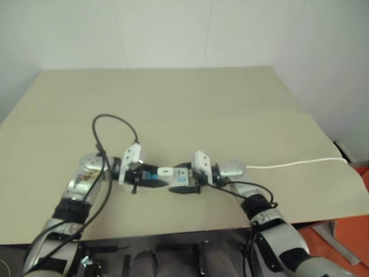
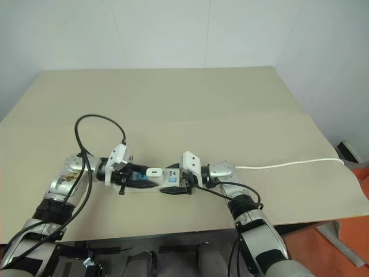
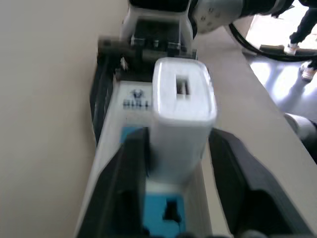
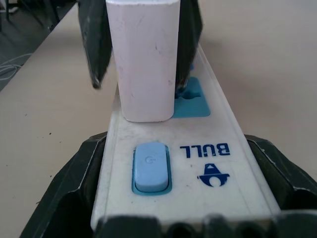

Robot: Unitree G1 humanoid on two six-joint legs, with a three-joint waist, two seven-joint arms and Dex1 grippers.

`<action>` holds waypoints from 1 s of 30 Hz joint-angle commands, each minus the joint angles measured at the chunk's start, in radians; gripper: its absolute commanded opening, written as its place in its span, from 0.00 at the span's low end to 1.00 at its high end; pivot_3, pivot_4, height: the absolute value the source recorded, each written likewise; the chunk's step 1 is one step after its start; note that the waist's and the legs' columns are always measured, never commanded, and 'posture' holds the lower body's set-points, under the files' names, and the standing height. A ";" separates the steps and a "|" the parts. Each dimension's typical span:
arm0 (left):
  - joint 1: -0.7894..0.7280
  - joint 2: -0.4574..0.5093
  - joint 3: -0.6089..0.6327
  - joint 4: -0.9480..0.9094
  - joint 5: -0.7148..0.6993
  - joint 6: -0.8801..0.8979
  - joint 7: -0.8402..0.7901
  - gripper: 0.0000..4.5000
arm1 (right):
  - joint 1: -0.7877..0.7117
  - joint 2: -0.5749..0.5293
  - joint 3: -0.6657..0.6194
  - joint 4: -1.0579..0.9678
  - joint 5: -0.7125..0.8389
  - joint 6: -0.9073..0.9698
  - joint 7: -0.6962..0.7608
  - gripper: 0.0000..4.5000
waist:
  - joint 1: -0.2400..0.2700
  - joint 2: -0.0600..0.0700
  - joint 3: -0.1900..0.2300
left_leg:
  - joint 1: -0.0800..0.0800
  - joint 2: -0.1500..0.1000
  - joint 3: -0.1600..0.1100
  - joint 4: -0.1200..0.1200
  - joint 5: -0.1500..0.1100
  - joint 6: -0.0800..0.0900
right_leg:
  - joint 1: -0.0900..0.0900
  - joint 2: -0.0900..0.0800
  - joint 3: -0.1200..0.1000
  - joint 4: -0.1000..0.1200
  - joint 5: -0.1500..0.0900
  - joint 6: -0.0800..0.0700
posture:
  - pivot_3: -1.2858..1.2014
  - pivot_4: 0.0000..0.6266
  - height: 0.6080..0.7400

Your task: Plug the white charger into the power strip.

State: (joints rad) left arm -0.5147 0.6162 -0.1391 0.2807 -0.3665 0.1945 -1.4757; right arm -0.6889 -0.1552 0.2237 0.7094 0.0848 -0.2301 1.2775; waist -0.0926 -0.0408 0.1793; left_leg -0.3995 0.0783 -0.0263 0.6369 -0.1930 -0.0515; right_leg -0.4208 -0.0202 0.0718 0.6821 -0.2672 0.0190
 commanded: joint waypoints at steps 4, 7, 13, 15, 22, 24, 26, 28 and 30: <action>-0.147 0.079 0.123 -0.217 -0.175 0.145 -0.034 0.99 | -0.007 0.016 0.008 -0.003 0.015 -0.016 0.015 0.76 | 0.000 -0.001 0.000 | -0.002 0.000 0.000 0.000 0.000 0.000 | -0.001 0.000 0.000 0.000 0.000 0.000 | 0.52 0.24 1.00; -0.199 0.152 0.216 -0.306 -0.267 0.238 -0.008 1.00 | -0.010 0.020 0.009 0.004 0.010 -0.021 0.011 0.76 | -0.008 -0.001 0.000 | -0.001 0.000 0.000 0.000 0.000 0.000 | -0.001 0.000 0.000 0.000 0.000 0.000 | 0.52 0.24 1.00; -0.109 0.317 0.358 -0.373 -0.357 0.311 -0.061 1.00 | -0.003 0.019 0.012 0.001 0.002 -0.028 0.005 0.76 | -0.008 0.000 0.001 | 0.001 0.000 0.000 -0.003 0.000 0.000 | -0.001 0.000 0.001 -0.001 0.000 0.000 | 0.52 0.24 1.00; -0.042 0.352 0.401 -0.392 -0.363 0.308 -0.063 1.00 | 0.000 0.020 0.010 -0.002 0.005 -0.024 0.003 0.76 | -0.005 0.000 0.001 | 0.001 0.000 0.000 -0.003 0.000 0.000 | -0.001 0.000 0.001 -0.001 0.000 0.000 | 0.52 0.24 1.00; 0.192 0.356 0.545 -0.498 -0.388 0.302 0.026 1.00 | 0.002 -0.013 -0.004 -0.054 0.015 -0.013 -0.002 0.99 | -0.002 0.000 0.002 | 0.000 0.001 0.001 -0.003 0.000 0.000 | -0.001 0.000 0.000 -0.001 -0.001 0.000 | 0.52 0.24 1.00; 0.241 0.354 0.575 -0.517 -0.396 0.304 0.049 1.00 | 0.004 -0.043 -0.013 -0.105 0.035 0.009 0.018 0.99 | -0.001 0.001 0.002 | 0.000 0.001 0.001 -0.003 0.000 0.000 | -0.001 0.000 0.000 -0.001 -0.001 0.000 | 0.52 0.24 1.00; 0.281 0.353 0.600 -0.531 -0.403 0.304 0.064 1.00 | 0.018 -0.077 -0.026 -0.167 0.054 0.029 0.032 0.99 | 0.001 0.001 0.003 | 0.000 0.001 0.001 -0.003 0.000 0.000 | -0.001 -0.001 0.000 -0.002 -0.001 0.000 | 0.52 0.24 1.00; 0.315 0.349 0.619 -0.543 -0.411 0.306 0.081 1.00 | 0.040 -0.122 -0.041 -0.234 0.068 0.052 0.029 0.99 | 0.007 0.001 0.003 | -0.001 0.001 0.001 -0.003 0.000 0.000 | -0.002 0.000 0.000 -0.002 -0.001 0.000 | 0.52 0.24 1.00; 0.351 0.344 0.634 -0.559 -0.419 0.307 0.095 1.00 | 0.066 -0.175 -0.063 -0.299 0.084 0.078 0.020 0.99 | 0.019 0.001 0.003 | -0.001 0.001 0.001 -0.003 0.000 0.000 | -0.002 -0.001 0.000 -0.003 -0.001 0.000 | 0.52 0.24 1.00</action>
State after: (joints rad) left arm -0.1731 0.9622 0.4538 -0.2384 -0.7539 0.5031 -1.3926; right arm -0.6325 -0.3084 0.1956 0.4787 0.1359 -0.1742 1.3018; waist -0.0740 -0.0394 0.1821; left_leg -0.4004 0.0790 -0.0246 0.6337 -0.1930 -0.0518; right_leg -0.4230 -0.0210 0.0718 0.6792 -0.2680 0.0188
